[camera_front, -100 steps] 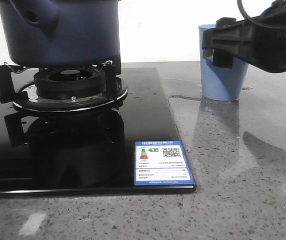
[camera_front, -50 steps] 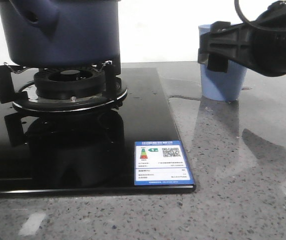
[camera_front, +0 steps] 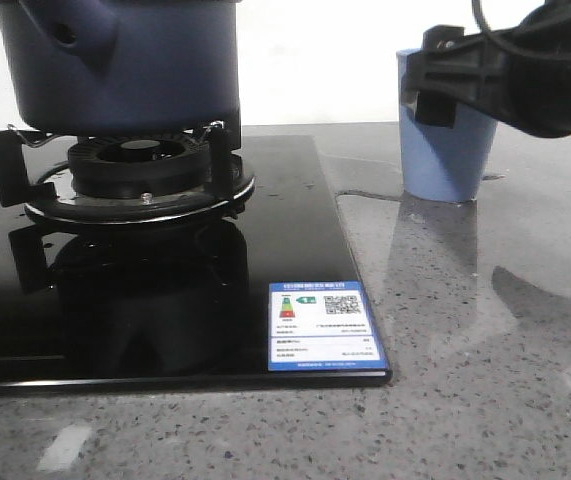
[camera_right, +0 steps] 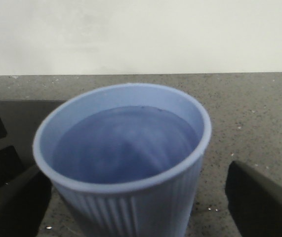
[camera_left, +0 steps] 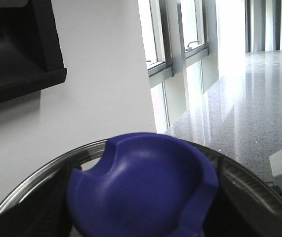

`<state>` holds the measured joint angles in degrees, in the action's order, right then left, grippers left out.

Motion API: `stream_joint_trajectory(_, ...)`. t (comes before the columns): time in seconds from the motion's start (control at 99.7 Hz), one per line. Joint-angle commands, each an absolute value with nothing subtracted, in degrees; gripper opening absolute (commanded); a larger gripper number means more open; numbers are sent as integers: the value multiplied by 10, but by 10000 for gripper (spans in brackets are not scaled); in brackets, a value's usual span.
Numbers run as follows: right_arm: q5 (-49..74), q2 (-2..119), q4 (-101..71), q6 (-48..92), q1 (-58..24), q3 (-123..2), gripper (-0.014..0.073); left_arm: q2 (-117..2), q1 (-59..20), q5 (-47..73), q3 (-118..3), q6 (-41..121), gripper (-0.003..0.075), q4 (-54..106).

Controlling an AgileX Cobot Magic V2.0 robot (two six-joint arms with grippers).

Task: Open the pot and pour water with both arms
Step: 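Lift the water-filled cup with right gripper toward the open pot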

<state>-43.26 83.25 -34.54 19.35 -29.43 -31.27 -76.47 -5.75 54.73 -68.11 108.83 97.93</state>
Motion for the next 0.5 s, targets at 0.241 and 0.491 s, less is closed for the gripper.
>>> stream_joint_trajectory(0.241, -482, 858, -333, 192, -290, -366, 646, -743, -61, 567, -704, 1081, 230, 1034)
stream_joint_trajectory(0.491, -478, 889, -333, 192, -290, -383, 646, -743, -61, 567, -704, 1081, 230, 1034)
